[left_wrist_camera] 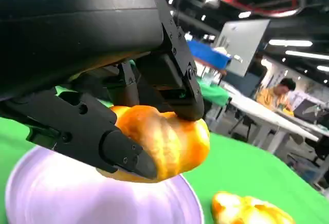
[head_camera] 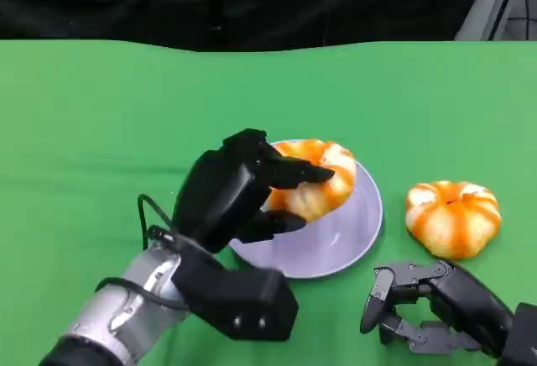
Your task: Grasp the bread from the table and place it into the plate.
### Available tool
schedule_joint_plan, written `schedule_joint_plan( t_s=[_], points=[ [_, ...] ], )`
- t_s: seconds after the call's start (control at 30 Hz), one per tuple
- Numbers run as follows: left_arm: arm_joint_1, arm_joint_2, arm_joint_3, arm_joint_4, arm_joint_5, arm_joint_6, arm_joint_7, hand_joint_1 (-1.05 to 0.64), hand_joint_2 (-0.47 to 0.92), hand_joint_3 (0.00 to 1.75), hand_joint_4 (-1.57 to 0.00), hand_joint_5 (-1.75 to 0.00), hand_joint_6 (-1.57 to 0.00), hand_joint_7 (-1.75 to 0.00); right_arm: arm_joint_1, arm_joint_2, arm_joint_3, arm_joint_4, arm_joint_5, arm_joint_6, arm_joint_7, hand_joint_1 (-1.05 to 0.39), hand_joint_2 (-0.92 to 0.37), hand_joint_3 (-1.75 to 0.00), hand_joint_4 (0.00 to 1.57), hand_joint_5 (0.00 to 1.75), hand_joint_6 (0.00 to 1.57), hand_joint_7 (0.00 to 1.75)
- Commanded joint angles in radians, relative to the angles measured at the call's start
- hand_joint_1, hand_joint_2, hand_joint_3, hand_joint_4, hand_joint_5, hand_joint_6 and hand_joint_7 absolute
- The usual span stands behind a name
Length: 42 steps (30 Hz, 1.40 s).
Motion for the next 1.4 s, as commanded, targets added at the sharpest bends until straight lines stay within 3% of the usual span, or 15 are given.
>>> schedule_joint_plan(
  t_s=[0.03,0.3,0.93,1.17,1.37,1.4],
  points=[
    [-0.019,-0.001,0.024,0.036,-0.038,-0.011,-0.042,-0.1,0.92,0.01,-0.72,-1.12,-1.11,-0.07,-0.001,-0.012,-0.002,0.002,0.004,-0.014,-0.005,-0.09,-0.88,-0.55,0.74,1.59,0.79,1.23],
    [-0.101,-0.011,0.032,0.209,-0.077,-0.033,-0.118,-0.09,0.92,0.07,-0.7,-1.0,-1.09,-0.04,0.004,-0.008,-0.002,-0.008,0.013,-0.016,-0.001,-0.09,-0.82,-0.64,0.73,1.63,0.8,1.18],
    [-0.221,-0.047,0.006,0.48,-0.042,-0.069,-0.073,-0.08,0.92,0.06,-0.72,-0.91,-1.1,-0.02,-0.004,-0.008,0.001,0.01,0.006,-0.041,-0.002,-0.1,-0.79,-0.71,0.72,1.63,0.78,1.17],
    [-0.246,-0.057,-0.005,0.535,-0.035,-0.08,-0.079,-0.08,0.92,0.05,-0.79,-0.75,-1.09,-0.01,-0.005,-0.008,0.002,0.013,0.005,-0.049,-0.002,-0.1,-0.78,-0.71,0.72,1.62,0.78,1.16],
    [-0.257,-0.06,-0.011,0.551,-0.035,-0.087,-0.095,-0.08,0.92,0.05,-0.81,-0.72,-1.09,-0.01,-0.005,-0.008,0.002,0.017,0.006,-0.048,-0.001,-0.1,-0.79,-0.71,0.72,1.62,0.78,1.17],
    [-0.262,-0.06,-0.016,0.557,-0.034,-0.089,-0.108,-0.11,0.92,0.05,-0.83,-0.57,-1.05,0.0,-0.005,-0.009,0.003,0.015,0.006,-0.043,0.0,-0.11,-0.79,-0.71,0.72,1.62,0.78,1.17]
  ],
)
